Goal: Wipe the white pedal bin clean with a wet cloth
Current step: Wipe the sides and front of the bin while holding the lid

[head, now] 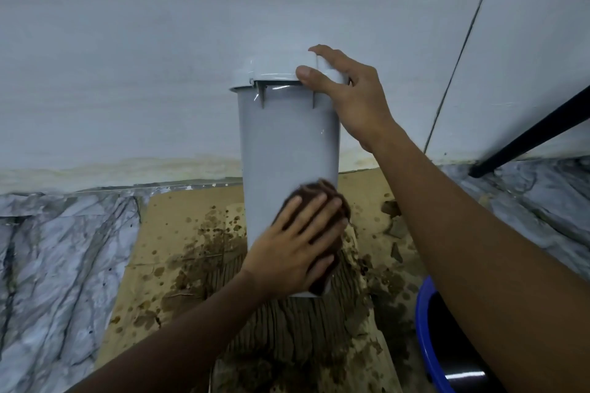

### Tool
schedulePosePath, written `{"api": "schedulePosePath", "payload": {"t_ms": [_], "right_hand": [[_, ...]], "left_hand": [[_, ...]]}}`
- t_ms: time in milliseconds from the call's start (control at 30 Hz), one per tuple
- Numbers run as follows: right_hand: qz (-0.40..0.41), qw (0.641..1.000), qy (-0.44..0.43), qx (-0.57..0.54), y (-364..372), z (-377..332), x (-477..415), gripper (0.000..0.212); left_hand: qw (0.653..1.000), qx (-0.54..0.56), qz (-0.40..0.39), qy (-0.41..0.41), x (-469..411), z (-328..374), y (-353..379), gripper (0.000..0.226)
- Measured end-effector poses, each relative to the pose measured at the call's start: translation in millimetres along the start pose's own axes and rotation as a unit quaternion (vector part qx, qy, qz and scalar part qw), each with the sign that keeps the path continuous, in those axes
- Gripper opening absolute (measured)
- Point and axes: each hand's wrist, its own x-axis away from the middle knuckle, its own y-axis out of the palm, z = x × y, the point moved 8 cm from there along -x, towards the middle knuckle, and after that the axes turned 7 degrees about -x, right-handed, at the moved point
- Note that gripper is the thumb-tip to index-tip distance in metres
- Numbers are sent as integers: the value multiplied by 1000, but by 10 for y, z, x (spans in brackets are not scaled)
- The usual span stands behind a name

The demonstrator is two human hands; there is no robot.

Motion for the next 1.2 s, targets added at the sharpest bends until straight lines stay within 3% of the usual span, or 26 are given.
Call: {"api": "schedulePosePath", "payload": {"t_ms": [100, 167, 333, 400, 467, 600, 700, 833, 933, 1000, 1067, 1200], "right_hand": [[-1, 1000, -2, 6, 20, -13, 10, 45], [3, 1000, 0, 4, 28, -10, 4, 46], [15, 1000, -4, -9, 62, 11, -14, 46], [14, 1000, -2, -16, 80, 22, -19, 44], [14, 1000, 2, -23, 70, 33, -18, 43], [13, 1000, 5, -26, -7, 43, -13, 43], [12, 999, 9, -36, 10, 46, -18, 42], [19, 999, 7, -38, 69, 39, -30, 44], [21, 999, 0, -41, 64, 39, -21, 44], [23, 999, -7, -40, 43, 42, -24, 43], [25, 999, -6, -44, 19, 49, -30, 43], [20, 999, -6, -45, -22, 62, -29, 40]], "left_hand": [[997, -6, -13, 76, 288, 131, 110, 67], [997, -7, 0, 74, 334, -30, 109, 69], [983, 5, 45, -180, 48, -746, -155, 73], [976, 13, 40, -213, -47, -719, -164, 72], [986, 16, 29, -161, -78, -467, -97, 72], [1000, 2, -7, 26, 346, 68, 155, 71], [998, -18, -13, 65, 623, 27, 241, 69], [995, 24, 50, -81, 210, -514, -32, 67], [956, 99, 109, -254, -91, -984, -225, 69], [932, 140, 126, -309, -63, -1043, -211, 71], [942, 136, 108, -286, 98, -827, -97, 72], [995, 33, 24, -88, 590, -89, 225, 70]]}}
